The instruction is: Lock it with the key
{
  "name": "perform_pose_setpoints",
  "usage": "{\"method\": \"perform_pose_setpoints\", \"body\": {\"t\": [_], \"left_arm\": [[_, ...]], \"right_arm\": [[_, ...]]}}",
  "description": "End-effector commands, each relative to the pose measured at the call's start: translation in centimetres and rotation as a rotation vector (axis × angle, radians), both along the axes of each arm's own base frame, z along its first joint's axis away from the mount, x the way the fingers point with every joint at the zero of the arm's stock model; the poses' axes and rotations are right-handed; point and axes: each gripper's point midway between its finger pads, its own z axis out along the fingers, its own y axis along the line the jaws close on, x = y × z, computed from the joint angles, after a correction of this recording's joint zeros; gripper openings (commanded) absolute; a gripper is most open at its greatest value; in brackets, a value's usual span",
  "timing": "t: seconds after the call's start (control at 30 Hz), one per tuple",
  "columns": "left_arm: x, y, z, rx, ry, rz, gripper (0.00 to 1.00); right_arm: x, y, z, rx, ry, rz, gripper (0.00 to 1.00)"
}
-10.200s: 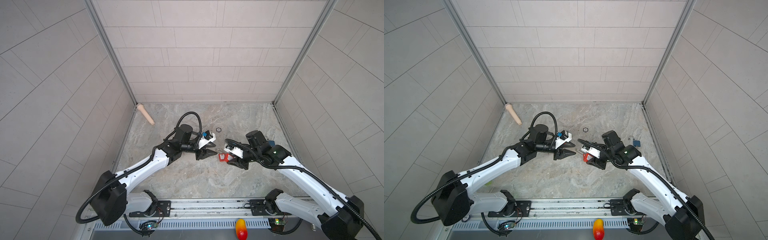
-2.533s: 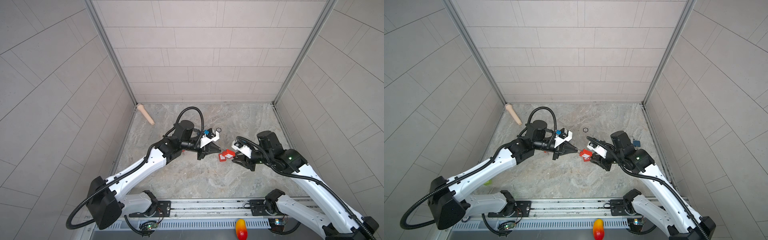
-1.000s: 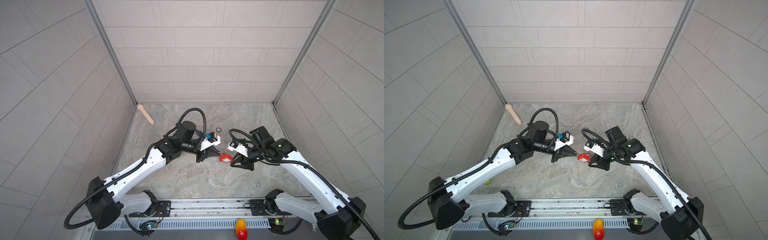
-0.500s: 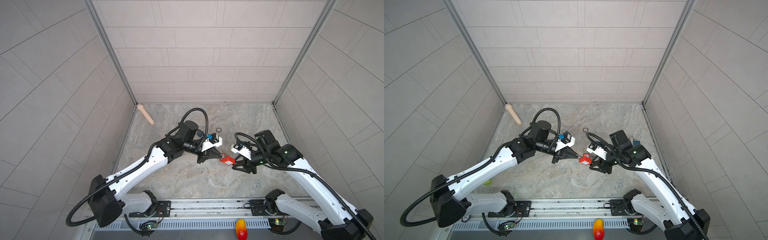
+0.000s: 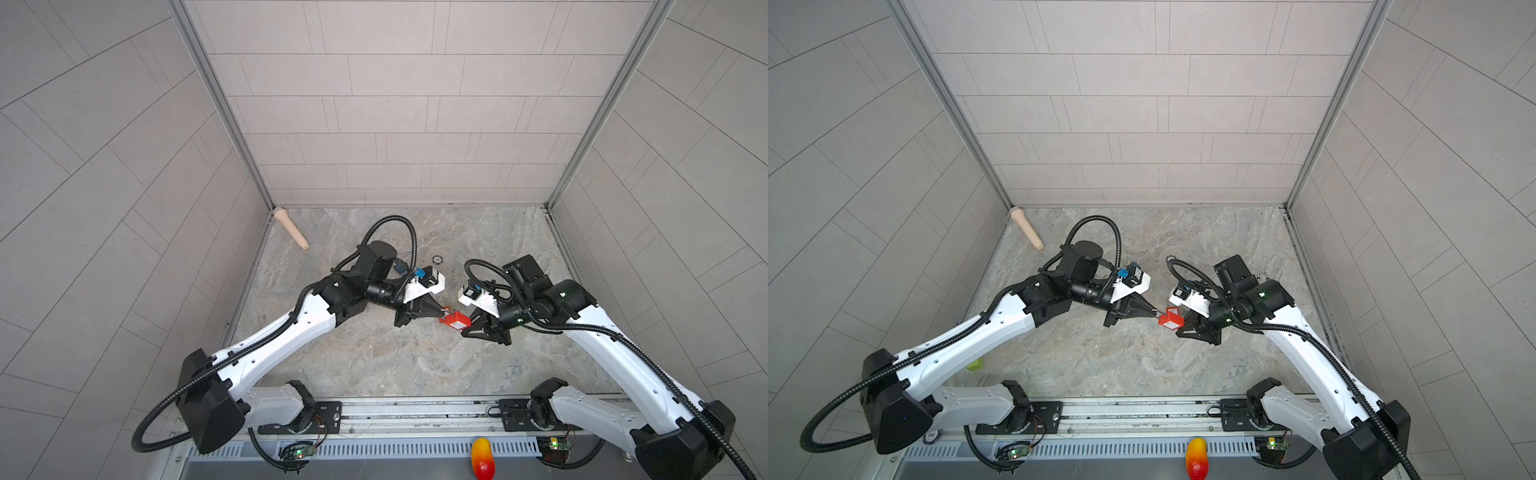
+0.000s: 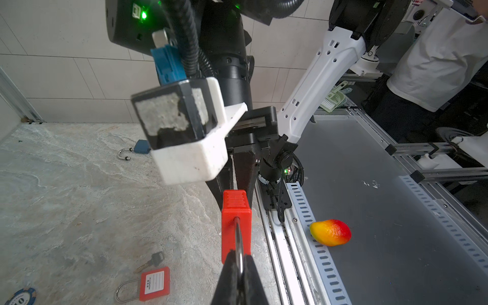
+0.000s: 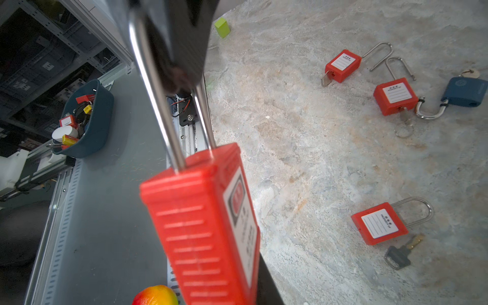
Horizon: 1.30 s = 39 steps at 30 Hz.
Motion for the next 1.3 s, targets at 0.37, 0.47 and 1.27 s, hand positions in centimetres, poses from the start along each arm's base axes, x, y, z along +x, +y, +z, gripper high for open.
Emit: {"method": "perform_pose_setpoints", "body": {"t": [0.37,0.47,1.27], "left_arm": [[0.1,-0.4,1.7,-0.044,-0.023,-0.012,0.00],[0.2,0.1,1.6,-0.028,-0.036,-0.003,0.00],[4.6,7.1,-7.5,0.486,0.127,0.156,0.00]], "right_arm": [[0.5,-1.2,0.5,0.000,-0.211,-0.072,0.00],[0.4,-1.4,0.0,-0.019,-0.209,-0.061,0.00],[7.1,-5.4,-0.4,-0.095,-0.239,-0.629,0.00]]}}
